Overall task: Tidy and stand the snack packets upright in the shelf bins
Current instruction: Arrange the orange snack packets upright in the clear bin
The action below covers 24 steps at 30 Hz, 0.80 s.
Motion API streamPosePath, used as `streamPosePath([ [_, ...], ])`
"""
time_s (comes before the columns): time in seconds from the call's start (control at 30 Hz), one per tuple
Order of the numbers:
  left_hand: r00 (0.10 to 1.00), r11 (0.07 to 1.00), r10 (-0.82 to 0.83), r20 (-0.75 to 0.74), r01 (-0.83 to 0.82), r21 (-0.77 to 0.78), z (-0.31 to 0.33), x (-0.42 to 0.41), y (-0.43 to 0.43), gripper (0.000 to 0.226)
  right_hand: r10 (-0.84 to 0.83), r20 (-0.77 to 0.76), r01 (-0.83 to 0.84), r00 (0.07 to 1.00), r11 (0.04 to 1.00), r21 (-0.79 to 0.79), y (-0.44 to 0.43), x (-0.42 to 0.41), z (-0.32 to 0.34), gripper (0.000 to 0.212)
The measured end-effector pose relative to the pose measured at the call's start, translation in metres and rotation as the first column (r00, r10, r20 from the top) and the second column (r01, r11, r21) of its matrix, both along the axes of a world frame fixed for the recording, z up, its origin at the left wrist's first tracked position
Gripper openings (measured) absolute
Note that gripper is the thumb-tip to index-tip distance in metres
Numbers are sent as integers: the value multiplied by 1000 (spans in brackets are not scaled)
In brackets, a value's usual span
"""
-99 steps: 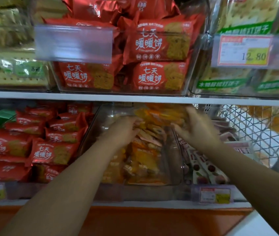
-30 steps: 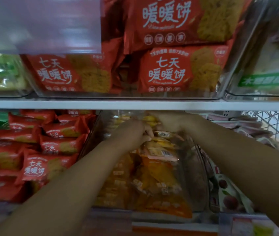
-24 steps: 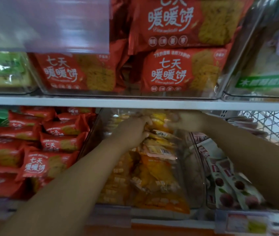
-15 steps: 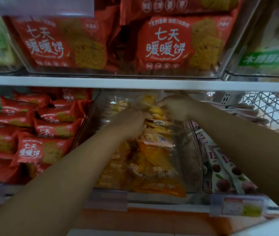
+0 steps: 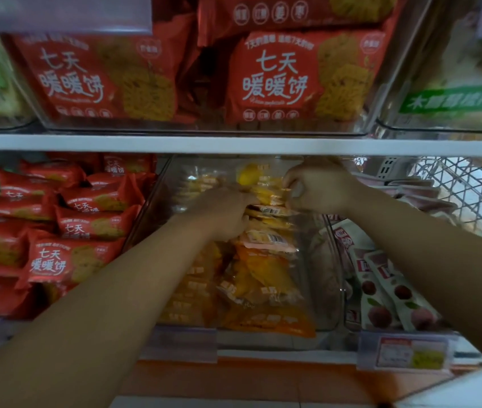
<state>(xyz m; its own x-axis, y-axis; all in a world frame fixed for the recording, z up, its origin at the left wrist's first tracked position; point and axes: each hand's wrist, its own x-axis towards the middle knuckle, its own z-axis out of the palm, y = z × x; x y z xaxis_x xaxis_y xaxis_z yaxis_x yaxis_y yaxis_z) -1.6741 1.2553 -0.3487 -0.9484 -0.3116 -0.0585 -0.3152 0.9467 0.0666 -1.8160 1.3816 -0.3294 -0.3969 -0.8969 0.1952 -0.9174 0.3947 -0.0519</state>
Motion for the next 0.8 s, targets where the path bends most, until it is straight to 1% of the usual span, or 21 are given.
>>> streamPosePath([
  [0.07,1000,998,4,16,-5,65,4,-4,-3,43,10,51,-11,999,1000,23,-4,1,2,19],
  [0.13,999,984,25,41,-32,173,7,-9,-6,45,2,78,-4,997,1000,20,-9,0,3,13],
  [0.17,998,973,37,55,-49,224,7,-12,-7,47,-22,90,19,996,999,36,-12,0,4,16],
  [0.27,995,945,63,80,-85,316,8,-19,-9,48,-140,166,110,976,978,177,-21,2,8,28],
  [0.33,994,935,78,72,-98,341,10,-20,-8,47,-140,215,97,966,975,198,-22,4,11,31],
  [0.4,996,950,67,53,-80,301,10,-17,-6,45,-128,228,93,965,983,159,-16,8,13,32],
  [0.47,999,980,41,-18,-37,197,7,-12,-5,40,-104,227,90,968,993,73,-4,10,13,31],
  [0.53,994,988,40,-98,-25,152,4,-6,-4,34,-22,227,21,974,1000,8,11,11,14,23],
  [0.6,982,992,80,-173,-62,106,3,0,-5,28,54,154,-61,987,997,39,19,11,13,21],
  [0.63,972,994,104,-213,-91,67,4,2,-5,22,68,104,-75,992,995,67,18,11,12,21],
  [0.7,948,988,152,-281,-157,4,6,7,-4,13,63,8,-63,998,993,100,11,14,11,17],
  [0.73,940,984,165,-300,-179,-21,7,9,-2,12,58,-29,-55,998,994,97,6,16,10,14],
  [0.8,933,982,148,-329,-178,-60,8,14,1,14,39,-47,-37,998,998,54,2,20,10,13],
])
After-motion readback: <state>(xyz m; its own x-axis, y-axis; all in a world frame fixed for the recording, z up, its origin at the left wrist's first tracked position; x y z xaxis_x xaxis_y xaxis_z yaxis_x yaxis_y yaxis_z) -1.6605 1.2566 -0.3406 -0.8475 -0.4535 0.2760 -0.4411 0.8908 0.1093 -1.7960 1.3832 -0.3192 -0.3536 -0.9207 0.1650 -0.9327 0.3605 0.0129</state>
